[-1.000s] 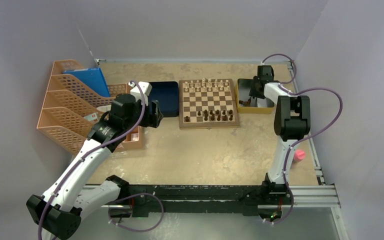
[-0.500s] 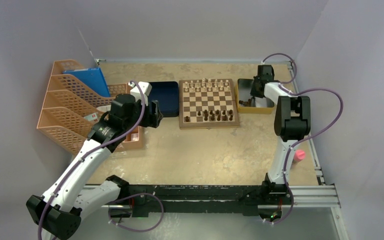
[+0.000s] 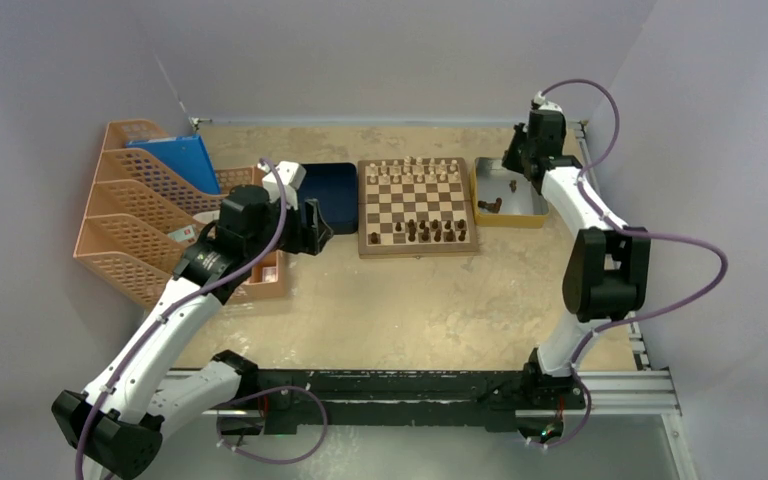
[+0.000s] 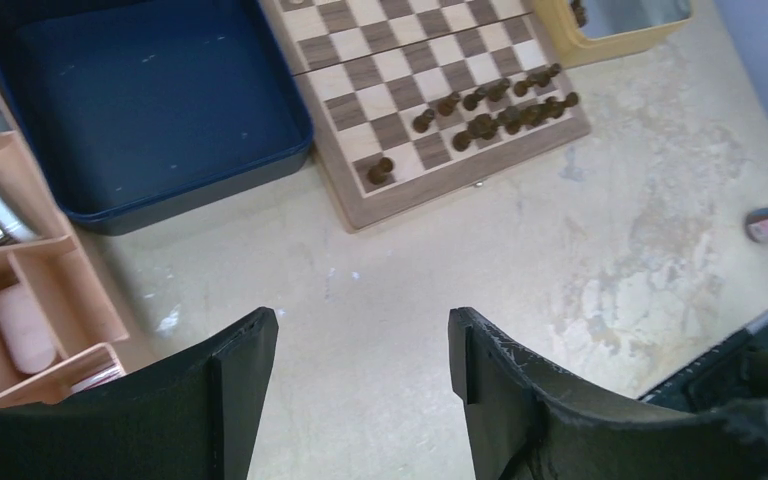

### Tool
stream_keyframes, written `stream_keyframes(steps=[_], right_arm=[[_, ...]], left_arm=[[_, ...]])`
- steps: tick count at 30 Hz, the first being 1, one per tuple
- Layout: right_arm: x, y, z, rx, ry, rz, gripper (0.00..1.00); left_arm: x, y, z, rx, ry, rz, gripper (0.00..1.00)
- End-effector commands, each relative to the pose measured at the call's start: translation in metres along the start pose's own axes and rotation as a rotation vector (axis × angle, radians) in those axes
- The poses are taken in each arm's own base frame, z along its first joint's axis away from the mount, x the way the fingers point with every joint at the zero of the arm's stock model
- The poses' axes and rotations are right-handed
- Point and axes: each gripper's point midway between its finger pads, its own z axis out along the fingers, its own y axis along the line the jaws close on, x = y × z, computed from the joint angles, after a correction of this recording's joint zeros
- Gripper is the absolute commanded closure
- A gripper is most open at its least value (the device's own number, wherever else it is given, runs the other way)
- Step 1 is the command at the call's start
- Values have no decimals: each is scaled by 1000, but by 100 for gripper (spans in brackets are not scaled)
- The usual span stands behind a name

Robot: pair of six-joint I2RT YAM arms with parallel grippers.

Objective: Set up the chess pieces on the board
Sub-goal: Pick up the chess piece from the storage box, then place the chess piece on the chessboard.

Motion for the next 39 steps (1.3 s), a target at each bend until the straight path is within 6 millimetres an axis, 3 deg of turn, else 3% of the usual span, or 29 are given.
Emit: stream_keyframes(steps=[1, 6, 10, 13, 15, 18, 23, 28, 34, 39], right_arm=[[-17, 61, -42, -207, -81, -3, 87], [-6, 141, -98, -483, -171, -204, 84], [20, 206, -156, -764, -285, -331, 88], [37, 246, -210, -909, -414, -441, 83], [47, 263, -231, -951, -457, -489, 82], [59, 277, -247, -1003, -470, -530, 82], [67, 286, -256, -1047, -462, -531, 84], [72, 288, -267, -1101, -446, -537, 85], [78, 287, -277, -1152, -454, -582, 85], [80, 288, -289, -1197, -471, -589, 84]], left_arm=[[-40, -35, -9, 151, -98, -42, 37], [-67, -49, -14, 184, -119, -92, 39], [-82, -67, -16, 259, -114, -132, 42], [-88, -72, -11, 272, -89, -158, 44], [-91, -76, -7, 285, -65, -169, 45], [-99, -89, -7, 345, -42, -183, 47], [-108, -107, -6, 444, -2, -184, 48], [-106, -103, 7, 426, 45, -189, 48], [-105, -117, 7, 517, 83, -274, 47], [-100, -109, 20, 472, 122, -321, 55]])
